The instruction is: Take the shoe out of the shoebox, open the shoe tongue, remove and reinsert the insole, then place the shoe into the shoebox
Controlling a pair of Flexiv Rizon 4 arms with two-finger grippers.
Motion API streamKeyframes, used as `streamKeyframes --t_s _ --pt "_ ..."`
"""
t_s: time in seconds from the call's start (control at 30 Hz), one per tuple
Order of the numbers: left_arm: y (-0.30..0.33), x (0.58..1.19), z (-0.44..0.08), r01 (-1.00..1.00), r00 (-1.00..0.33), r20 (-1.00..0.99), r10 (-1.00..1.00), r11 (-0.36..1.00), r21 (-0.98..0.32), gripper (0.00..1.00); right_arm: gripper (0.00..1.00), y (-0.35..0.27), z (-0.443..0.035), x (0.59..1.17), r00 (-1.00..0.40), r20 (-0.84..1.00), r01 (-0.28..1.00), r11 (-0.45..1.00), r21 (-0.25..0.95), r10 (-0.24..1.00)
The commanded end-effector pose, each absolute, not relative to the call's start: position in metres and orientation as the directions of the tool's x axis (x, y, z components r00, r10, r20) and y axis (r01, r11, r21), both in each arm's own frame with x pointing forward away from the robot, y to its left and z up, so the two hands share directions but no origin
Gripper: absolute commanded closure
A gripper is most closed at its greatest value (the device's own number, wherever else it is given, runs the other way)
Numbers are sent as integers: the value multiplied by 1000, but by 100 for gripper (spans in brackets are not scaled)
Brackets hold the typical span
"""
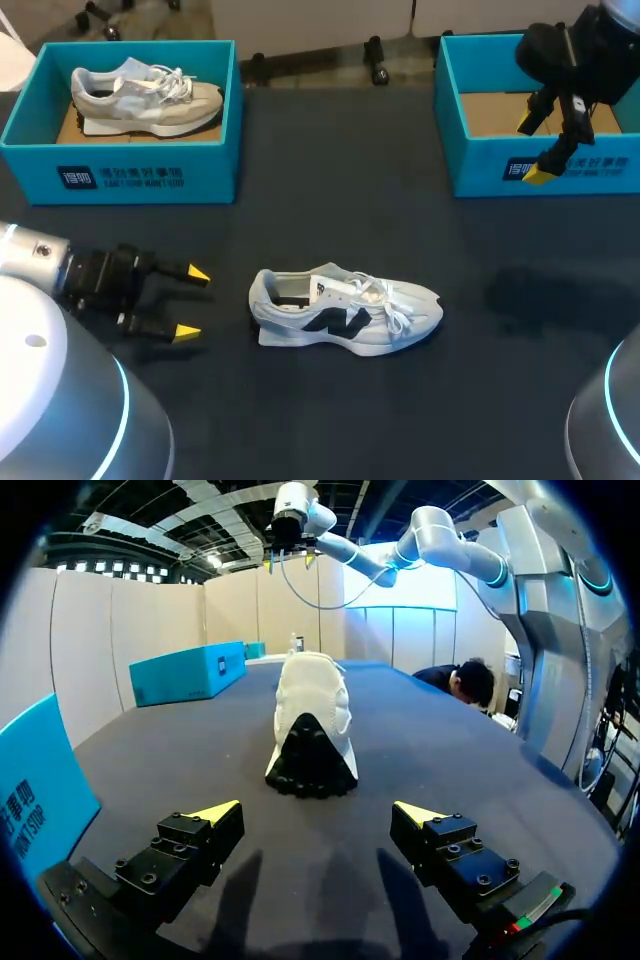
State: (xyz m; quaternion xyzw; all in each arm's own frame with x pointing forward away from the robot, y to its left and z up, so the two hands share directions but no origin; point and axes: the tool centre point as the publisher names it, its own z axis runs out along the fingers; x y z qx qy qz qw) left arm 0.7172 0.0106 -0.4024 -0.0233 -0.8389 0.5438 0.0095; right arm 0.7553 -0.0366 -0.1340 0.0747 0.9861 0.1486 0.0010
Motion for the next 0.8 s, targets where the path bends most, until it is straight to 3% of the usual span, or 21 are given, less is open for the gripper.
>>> streamKeyframes --t_s 0.03,0.8 --pt "10 716 -402 29 -999 -10 47 409 -912 0 0 -36 -134 757 -989 24 147 946 290 147" --pt "7 718 -402 20 -999 -7 32 413 -911 0 0 -36 -134 757 -989 24 147 946 290 147"
